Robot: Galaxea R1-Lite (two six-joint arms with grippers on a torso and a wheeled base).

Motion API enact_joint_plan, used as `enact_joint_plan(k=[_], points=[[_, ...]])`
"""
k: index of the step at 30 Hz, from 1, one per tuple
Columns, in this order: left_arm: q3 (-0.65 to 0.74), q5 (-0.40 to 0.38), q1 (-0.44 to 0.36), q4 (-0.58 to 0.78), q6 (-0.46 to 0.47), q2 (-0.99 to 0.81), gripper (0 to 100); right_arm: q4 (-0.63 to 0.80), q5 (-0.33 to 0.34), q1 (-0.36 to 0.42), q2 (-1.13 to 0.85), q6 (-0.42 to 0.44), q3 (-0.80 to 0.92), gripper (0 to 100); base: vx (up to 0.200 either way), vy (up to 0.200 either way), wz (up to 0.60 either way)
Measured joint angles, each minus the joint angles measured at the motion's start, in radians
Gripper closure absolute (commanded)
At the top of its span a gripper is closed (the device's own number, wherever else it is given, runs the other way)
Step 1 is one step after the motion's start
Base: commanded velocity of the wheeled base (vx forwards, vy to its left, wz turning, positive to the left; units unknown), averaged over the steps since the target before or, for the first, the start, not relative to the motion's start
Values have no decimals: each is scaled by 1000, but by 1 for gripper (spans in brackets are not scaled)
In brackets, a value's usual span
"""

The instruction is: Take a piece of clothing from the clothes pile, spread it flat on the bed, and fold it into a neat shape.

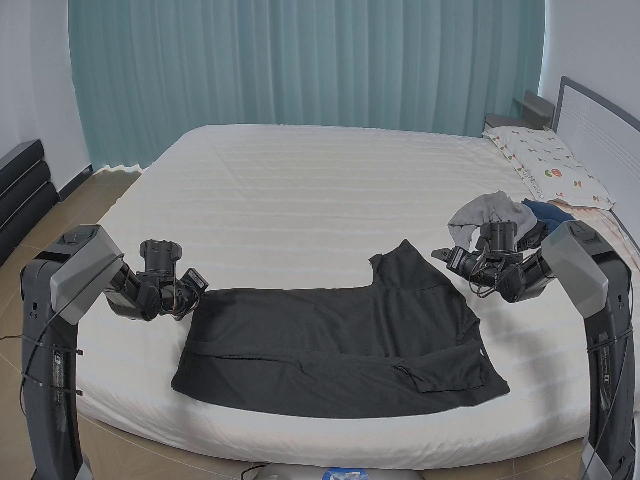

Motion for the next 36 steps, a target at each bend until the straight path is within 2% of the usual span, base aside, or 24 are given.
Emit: enact_joint_plan(k=[7, 16, 17, 30, 36], points=[[14, -2, 1, 0, 0, -8, 100, 34, -1, 4, 83, -4, -112, 0, 0, 0, 0], [16, -2, 1, 0, 1, -10, 100, 37, -2, 5, 136, -4, -171, 0, 0, 0, 0], [16, -2, 1, 0, 1, -10, 100, 37, -2, 6, 139, -4, -172, 100, 0, 0, 0], [13, -2, 1, 0, 0, -10, 100, 34, -4, 0, 137, -3, -159, 100, 0, 0, 0], [13, -2, 1, 1, 0, -16, 100, 20, 11, -11, 101, -2, -89, 100, 0, 0, 0]])
